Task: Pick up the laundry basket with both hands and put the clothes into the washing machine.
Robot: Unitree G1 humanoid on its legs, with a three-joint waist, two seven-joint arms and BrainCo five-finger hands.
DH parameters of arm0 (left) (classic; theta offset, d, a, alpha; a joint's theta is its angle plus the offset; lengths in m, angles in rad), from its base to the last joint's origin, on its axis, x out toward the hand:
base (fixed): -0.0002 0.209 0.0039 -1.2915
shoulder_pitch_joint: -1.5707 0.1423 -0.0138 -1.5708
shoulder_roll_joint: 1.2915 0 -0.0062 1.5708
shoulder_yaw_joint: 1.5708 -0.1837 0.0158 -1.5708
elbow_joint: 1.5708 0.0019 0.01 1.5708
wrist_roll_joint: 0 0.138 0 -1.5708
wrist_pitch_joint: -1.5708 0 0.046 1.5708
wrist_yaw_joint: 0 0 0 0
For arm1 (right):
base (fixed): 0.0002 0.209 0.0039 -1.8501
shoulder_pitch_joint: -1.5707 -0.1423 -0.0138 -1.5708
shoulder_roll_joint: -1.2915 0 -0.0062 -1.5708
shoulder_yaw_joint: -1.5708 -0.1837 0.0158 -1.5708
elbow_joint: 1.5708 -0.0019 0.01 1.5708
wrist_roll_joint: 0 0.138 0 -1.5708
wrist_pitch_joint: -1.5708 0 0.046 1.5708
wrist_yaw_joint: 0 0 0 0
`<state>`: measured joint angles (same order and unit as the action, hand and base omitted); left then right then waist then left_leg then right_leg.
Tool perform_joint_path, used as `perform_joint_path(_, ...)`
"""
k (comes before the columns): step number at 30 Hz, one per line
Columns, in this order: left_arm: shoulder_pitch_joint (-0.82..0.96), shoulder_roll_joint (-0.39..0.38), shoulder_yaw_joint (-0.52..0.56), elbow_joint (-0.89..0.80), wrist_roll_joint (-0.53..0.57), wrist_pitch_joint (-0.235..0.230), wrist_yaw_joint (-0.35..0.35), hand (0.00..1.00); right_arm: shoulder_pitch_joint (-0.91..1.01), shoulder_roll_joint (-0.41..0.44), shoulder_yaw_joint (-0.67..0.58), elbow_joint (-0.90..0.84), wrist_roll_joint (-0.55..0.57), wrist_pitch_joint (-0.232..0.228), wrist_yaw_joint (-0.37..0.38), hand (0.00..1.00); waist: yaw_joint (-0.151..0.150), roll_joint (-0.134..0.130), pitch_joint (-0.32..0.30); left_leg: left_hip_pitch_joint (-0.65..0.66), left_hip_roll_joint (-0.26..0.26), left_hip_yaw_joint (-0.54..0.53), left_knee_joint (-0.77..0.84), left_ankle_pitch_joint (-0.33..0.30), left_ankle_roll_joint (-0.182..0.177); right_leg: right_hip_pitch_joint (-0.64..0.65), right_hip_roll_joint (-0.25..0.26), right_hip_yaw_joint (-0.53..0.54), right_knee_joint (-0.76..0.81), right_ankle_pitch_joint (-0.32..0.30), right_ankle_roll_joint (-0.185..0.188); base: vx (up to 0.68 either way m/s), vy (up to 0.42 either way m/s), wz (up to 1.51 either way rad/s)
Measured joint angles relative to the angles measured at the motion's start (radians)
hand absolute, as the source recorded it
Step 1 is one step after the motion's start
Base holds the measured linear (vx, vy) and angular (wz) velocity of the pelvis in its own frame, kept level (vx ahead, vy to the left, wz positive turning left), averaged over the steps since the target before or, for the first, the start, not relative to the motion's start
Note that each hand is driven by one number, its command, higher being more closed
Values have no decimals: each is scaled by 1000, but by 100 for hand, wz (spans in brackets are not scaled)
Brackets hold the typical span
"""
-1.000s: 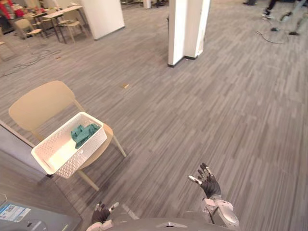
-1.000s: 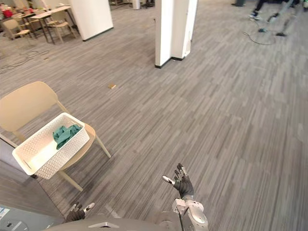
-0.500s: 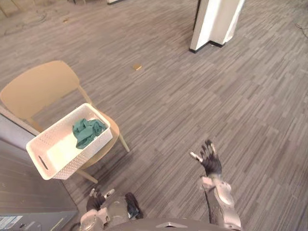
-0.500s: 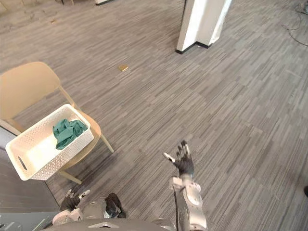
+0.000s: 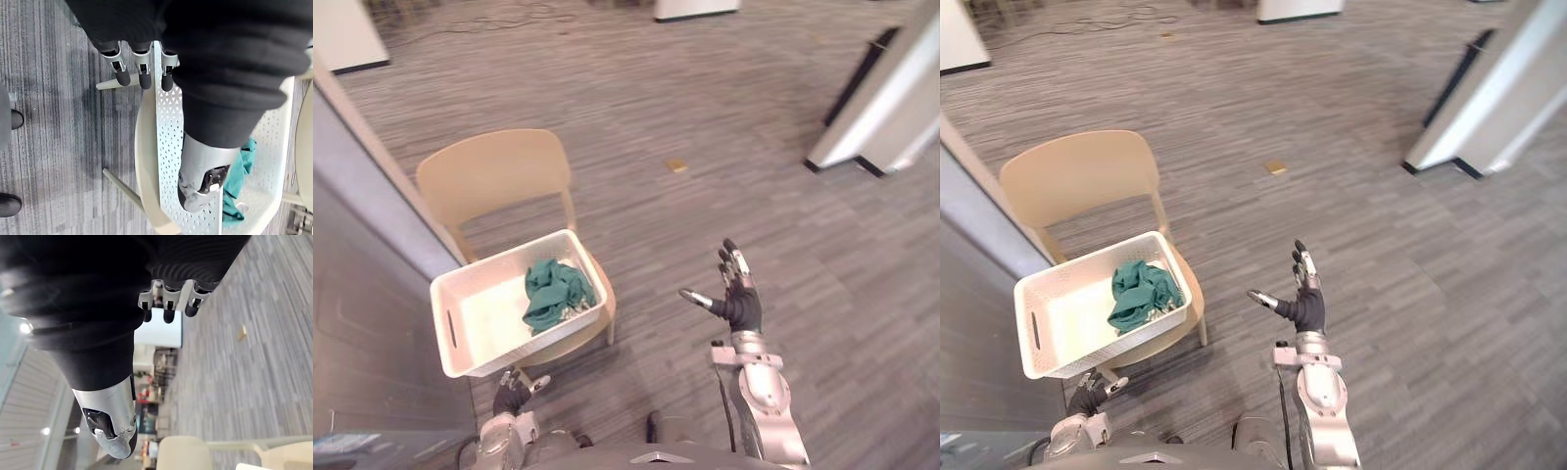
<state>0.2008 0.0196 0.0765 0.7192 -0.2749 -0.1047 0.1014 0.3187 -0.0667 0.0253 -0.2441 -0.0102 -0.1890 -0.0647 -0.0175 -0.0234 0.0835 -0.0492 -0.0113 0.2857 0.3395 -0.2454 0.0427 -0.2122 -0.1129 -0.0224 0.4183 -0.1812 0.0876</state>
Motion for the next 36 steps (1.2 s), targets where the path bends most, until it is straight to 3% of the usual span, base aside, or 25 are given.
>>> perform_joint_path(2,0,-3,-1,1,24,0,-1,0,-19,-35,4,-36,-37,1,7,0,23,9,-3,-51,26,-21,28,29,-51,26,4,-63,-52,15,-22,173,-197,59)
perform_joint_path(3,-6,-3,-1,1,24,0,-1,0,-28,-46,2,-45,-46,1,10,0,22,9,-1,-66,32,-28,43,35,-62,35,4,-85,-64,19,-28,105,-210,100)
perform_joint_path(4,-24,-6,-4,1,24,0,-4,0,-40,-75,-11,-72,-121,-1,10,0,16,7,4,-91,61,-7,75,40,-108,63,2,-148,-94,28,-42,54,-120,97)
perform_joint_path(5,-32,-8,-5,3,24,0,-5,0,-45,-89,-20,-84,-162,-2,9,0,15,6,12,-98,81,39,84,33,-125,81,2,-169,-106,30,-46,50,-106,113)
perform_joint_path(6,-44,-11,-21,13,25,0,-9,0,-51,-105,-34,-97,-242,-11,-1,0,14,8,15,-92,153,194,120,3,-107,101,2,-209,-115,30,-49,32,-51,72)
perform_joint_path(7,-47,-11,-33,19,25,0,-15,0,-56,-114,-41,-97,-277,-13,-7,0,10,9,16,-91,189,262,136,1,-95,107,2,-221,-114,29,-50,26,-23,72)
perform_joint_path(8,-46,-17,-53,20,39,0,-28,0,-88,-144,-52,-96,-343,-15,-13,0,9,17,21,-96,248,309,142,57,-71,105,-2,-238,-95,26,-53,9,19,36)
perform_joint_path(12,-32,-5,-80,17,55,-2,-43,0,-148,-191,-38,-69,-420,-42,-11,0,6,14,32,-160,201,142,211,61,-65,97,-24,-236,-93,13,-37,-32,102,20)
perform_joint_path(16,-48,37,-81,9,63,-5,-46,0,-247,-304,-36,-4,-430,-52,-8,0,-6,21,62,-192,138,66,58,57,-77,30,-39,-280,-84,31,-30,-119,70,42)
perform_joint_path(18,-87,57,-98,8,63,-5,-49,0,-367,-391,-34,77,-446,-51,-8,0,-6,14,137,-238,99,55,21,104,-57,-40,-79,-292,-40,31,-30,-246,47,44)
perform_joint_path(20,-108,57,-121,-7,63,-6,-48,0,-470,-455,-24,187,-503,-42,-12,0,-4,35,193,-264,71,45,-20,142,-42,-73,-98,-297,-38,43,-36,-259,76,32)
perform_joint_path(23,-122,58,-121,-51,62,-17,-44,0,-575,-492,14,285,-561,-21,-16,0,6,54,243,-313,52,45,-73,197,-24,-133,-111,-309,-51,78,-44,-191,73,20)
perform_joint_path(28,-187,71,-116,-108,57,-26,-39,0,-735,-507,51,420,-617,31,-44,0,27,61,345,-382,40,40,-125,275,-9,-203,-115,-330,-69,133,-47,-127,35,15)
perform_joint_path(36,-249,79,-92,-121,32,-33,-18,0,-909,-588,95,541,-616,61,-54,0,50,71,368,-432,17,10,-207,346,-1,-248,-124,-376,-102,166,-51,3,26,15)
